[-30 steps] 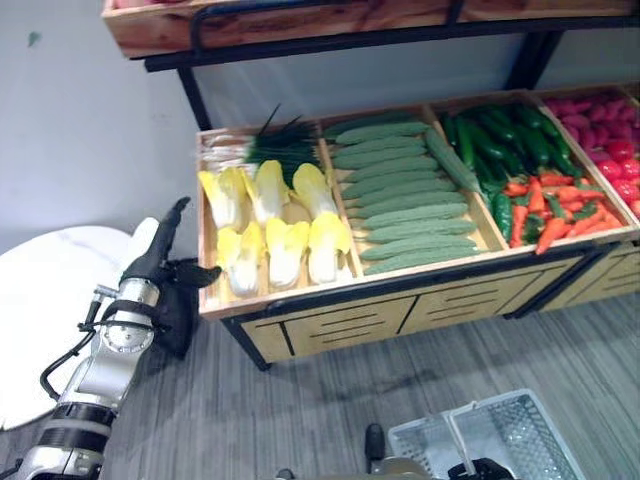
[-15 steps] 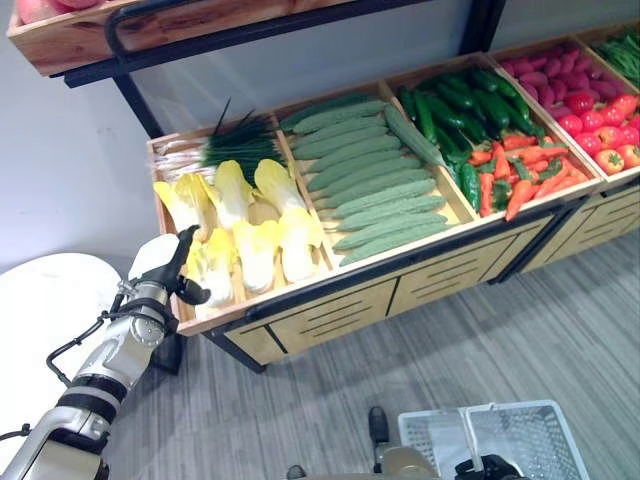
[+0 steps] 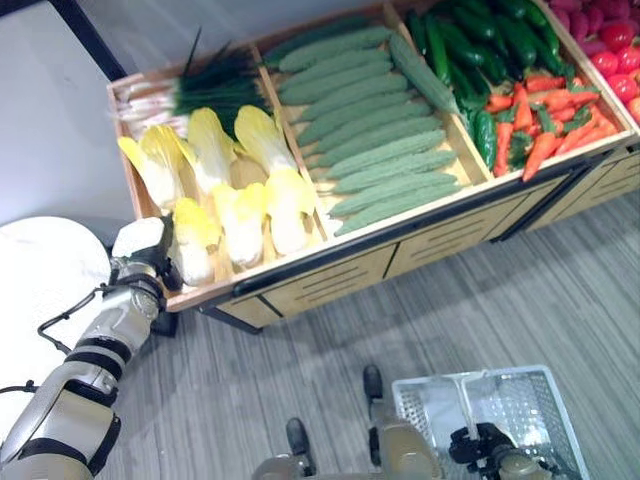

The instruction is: Get the vegetables into the basket

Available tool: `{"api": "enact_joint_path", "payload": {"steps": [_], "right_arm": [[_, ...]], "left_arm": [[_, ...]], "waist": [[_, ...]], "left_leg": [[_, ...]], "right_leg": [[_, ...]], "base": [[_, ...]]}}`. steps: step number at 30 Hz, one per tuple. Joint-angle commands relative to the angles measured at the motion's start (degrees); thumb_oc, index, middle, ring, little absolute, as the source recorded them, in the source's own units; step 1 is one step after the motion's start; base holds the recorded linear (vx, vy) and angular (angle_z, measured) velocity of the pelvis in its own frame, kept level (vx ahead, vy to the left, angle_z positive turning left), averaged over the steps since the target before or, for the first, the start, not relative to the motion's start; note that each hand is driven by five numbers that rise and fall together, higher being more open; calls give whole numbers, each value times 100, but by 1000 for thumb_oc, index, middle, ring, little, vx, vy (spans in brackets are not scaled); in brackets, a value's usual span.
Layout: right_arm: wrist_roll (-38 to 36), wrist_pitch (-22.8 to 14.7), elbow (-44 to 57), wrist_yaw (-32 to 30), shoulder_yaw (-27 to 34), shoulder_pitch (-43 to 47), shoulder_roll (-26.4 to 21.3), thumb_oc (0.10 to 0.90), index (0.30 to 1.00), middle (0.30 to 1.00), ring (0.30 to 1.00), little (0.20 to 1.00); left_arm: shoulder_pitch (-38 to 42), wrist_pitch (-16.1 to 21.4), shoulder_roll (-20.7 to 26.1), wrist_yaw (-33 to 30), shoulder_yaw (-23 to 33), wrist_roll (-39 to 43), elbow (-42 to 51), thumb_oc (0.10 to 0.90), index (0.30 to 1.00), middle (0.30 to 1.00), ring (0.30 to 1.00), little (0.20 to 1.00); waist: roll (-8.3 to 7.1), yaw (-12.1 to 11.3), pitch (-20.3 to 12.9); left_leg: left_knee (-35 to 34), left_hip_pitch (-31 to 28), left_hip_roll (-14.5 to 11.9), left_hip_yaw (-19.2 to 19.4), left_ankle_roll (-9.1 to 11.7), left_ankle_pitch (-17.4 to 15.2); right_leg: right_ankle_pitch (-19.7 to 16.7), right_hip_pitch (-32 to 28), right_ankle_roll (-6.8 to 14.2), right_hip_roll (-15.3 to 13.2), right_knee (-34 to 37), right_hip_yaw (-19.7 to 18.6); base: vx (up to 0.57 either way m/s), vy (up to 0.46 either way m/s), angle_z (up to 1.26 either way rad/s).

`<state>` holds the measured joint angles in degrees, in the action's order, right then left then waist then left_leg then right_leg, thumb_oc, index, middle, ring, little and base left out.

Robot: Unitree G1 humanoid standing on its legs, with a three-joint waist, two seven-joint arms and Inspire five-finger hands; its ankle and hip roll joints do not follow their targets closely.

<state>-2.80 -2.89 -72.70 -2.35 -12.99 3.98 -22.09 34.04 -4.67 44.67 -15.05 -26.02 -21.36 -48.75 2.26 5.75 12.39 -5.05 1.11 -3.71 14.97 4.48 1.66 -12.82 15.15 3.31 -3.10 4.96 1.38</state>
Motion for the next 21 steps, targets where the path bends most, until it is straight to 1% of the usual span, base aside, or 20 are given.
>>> {"api": "enact_joint_path", "payload": {"steps": [1, 2, 3, 4, 5, 7, 8, 15, 19, 21], "right_arm": [[-141, -54, -35, -41, -440, 130, 96, 400, 300, 300, 300, 300], [-158, -47, -42, -43, -458, 147, 105, 400, 300, 300, 300, 300], [-176, -71, -12, -24, -504, 159, 133, 400, 300, 300, 300, 300], [-173, -78, -5, -17, -525, 159, 140, 400, 300, 300, 300, 300], [-176, -85, 2, -21, -535, 162, 149, 400, 300, 300, 300, 300], [-191, -89, -2, -21, -534, 169, 159, 400, 300, 300, 300, 300], [-189, -118, 32, -37, -583, 183, 180, 400, 300, 300, 300, 300], [-183, -144, 79, -30, -625, 176, 197, 400, 300, 300, 300, 300], [-141, -119, 69, -32, -552, 130, 210, 400, 300, 300, 300, 300], [-100, -81, 62, -24, -466, 94, 206, 400, 300, 300, 300, 300]], "left_arm": [[1210, 98, 363, -484, 26, 55, -286, 900, 1000, 1000, 1000, 1000], [1273, 115, 362, -449, -36, 69, -325, 900, 1000, 1000, 1000, 1000], [1293, 165, 336, -412, -83, 104, -326, 559, 522, 522, 522, 522], [1289, 175, 316, -405, -94, 112, -350, 449, 369, 369, 369, 369], [1283, 175, 284, -412, -95, 120, -356, 400, 300, 300, 300, 300], [1292, 178, 248, -412, -110, 116, -342, 400, 300, 300, 300, 300], [1304, 191, 191, -449, -146, 105, -304, 400, 300, 300, 300, 300], [1251, 231, 122, -401, -189, 39, -83, 400, 300, 300, 300, 300], [855, 316, 104, -426, 68, 111, 523, 400, 300, 300, 300, 300], [549, 326, 121, -423, 312, 154, 922, 400, 300, 300, 300, 300]], "waist": [[-102, 202, -110], [-105, 201, -106], [-124, 199, -95], [-133, 202, -95], [-139, 204, -100], [-143, 204, -101], [-172, 207, -99], [-184, 186, -105], [-184, 123, -116], [-189, 79, -138]], "left_leg": [[5, 329, -359, -458, 256, 293], [5, 351, -361, -454, 259, 301], [5, 379, -378, -449, 271, 304], [5, 386, -385, -442, 273, 304], [5, 389, -389, -440, 275, 301], [5, 394, -394, -438, 279, 300], [5, 399, -402, -427, 285, 297], [5, 369, -398, -417, 293, 276], [5, 293, -385, -429, 283, 243], [5, 224, -375, -449, 276, 207]], "right_leg": [[611, -54, 675, -369, -523, -251], [604, -35, 674, -368, -515, -248], [596, -11, 675, -362, -493, -251], [597, -5, 671, -358, -490, -254], [596, 1, 669, -356, -489, -263], [593, 5, 668, -353, -484, -267], [582, 13, 663, -350, -468, -270], [573, -3, 658, -357, -440, -263], [601, -97, 652, -378, -436, -234], [622, -200, 649, -393, -419, -192]], "base": [[-10, -5, -3], [0, 0, 0], [0, 0, 0], [0, 0, 0], [0, 0, 0], [0, 0, 0], [0, 0, 0], [-2, 4, -1], [-6, 6, -5], [0, 0, 0]]}}
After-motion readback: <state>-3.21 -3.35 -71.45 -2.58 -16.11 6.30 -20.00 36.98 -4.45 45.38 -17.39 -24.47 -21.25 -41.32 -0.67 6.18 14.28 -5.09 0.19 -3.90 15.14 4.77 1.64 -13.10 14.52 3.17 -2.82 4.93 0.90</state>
